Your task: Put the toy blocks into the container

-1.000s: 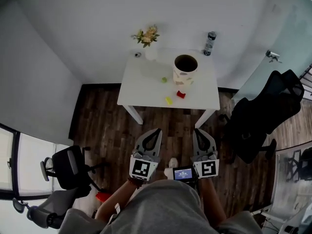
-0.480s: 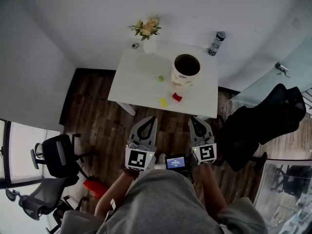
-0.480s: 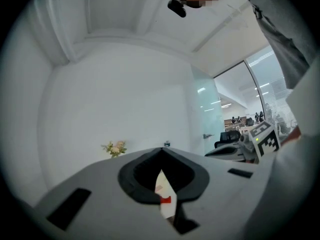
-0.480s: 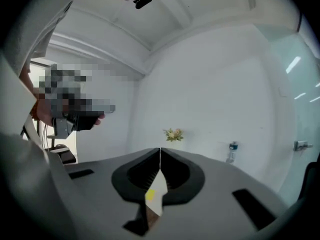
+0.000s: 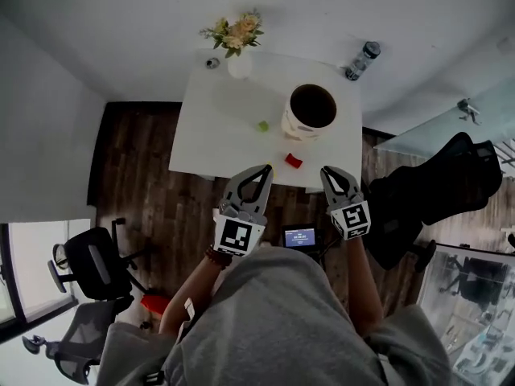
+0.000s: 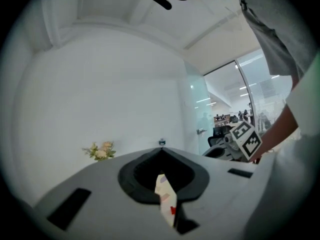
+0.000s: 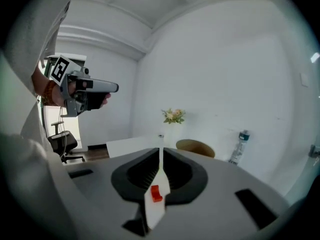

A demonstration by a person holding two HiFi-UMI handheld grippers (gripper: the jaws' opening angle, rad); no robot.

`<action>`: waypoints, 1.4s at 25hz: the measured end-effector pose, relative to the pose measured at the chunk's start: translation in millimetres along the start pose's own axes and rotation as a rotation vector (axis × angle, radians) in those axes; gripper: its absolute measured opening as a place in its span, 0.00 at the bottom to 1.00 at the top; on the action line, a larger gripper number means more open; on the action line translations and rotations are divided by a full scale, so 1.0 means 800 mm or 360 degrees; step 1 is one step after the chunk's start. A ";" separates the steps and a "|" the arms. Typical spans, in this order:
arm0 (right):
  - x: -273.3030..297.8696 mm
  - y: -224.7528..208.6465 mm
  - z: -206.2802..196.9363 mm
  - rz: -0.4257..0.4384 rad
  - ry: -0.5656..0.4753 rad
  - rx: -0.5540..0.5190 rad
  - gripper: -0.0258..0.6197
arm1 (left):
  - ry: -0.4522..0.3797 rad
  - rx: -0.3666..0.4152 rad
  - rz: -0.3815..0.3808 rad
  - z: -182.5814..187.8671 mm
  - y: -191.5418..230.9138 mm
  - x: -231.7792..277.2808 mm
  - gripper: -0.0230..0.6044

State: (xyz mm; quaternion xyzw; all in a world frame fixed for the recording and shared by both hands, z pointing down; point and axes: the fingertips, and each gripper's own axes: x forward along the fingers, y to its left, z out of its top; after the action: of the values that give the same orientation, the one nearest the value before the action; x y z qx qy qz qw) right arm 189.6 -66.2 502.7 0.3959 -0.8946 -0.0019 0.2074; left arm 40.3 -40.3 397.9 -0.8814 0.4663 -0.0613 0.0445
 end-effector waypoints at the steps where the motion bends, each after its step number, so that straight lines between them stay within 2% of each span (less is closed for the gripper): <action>1: 0.010 -0.003 -0.006 0.0030 0.0038 0.0001 0.07 | -0.0001 0.0017 -0.0041 -0.004 0.006 0.008 0.04; 3: 0.028 -0.011 -0.016 0.0078 0.0094 0.0017 0.20 | -0.0008 0.0070 -0.0115 -0.011 0.015 0.021 0.04; 6: 0.048 -0.028 -0.028 0.0063 0.0143 0.0047 0.21 | 0.0012 0.0112 -0.0212 -0.040 0.022 0.040 0.05; 9: 0.066 -0.025 -0.052 0.0125 0.0260 -0.0008 0.21 | 0.0066 0.0062 -0.0256 -0.067 0.029 0.056 0.05; 12: 0.087 -0.009 -0.078 0.0257 0.0369 -0.0068 0.21 | 0.0088 -0.0007 -0.0234 -0.073 0.039 0.063 0.05; 14: 0.103 -0.001 -0.102 0.0339 0.0441 -0.0058 0.24 | 0.0107 -0.0019 -0.0207 -0.078 0.046 0.066 0.05; 16: 0.118 0.002 -0.130 0.0414 0.0531 -0.0055 0.30 | 0.0124 -0.0035 -0.0180 -0.081 0.051 0.071 0.05; 20: 0.136 0.020 -0.184 0.0558 0.0733 -0.0154 0.31 | 0.0178 -0.0031 -0.0170 -0.091 0.056 0.071 0.05; 24: 0.150 0.023 -0.218 0.0571 0.0880 -0.0219 0.37 | 0.0226 -0.0034 -0.0148 -0.099 0.062 0.067 0.05; 27: 0.156 0.020 -0.232 0.0558 0.0928 -0.0201 0.37 | 0.0258 -0.0047 -0.0141 -0.107 0.060 0.063 0.05; 35: 0.172 0.038 -0.261 0.0627 0.1022 -0.0254 0.37 | 0.0297 -0.0063 -0.0129 -0.119 0.062 0.055 0.05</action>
State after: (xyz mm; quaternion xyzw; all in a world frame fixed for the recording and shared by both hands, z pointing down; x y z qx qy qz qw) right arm 162.9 -109.6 749.4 0.1794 -0.8400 0.0924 0.5037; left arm 9.6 -106.7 488.5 -0.8907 0.4335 -0.1356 -0.0191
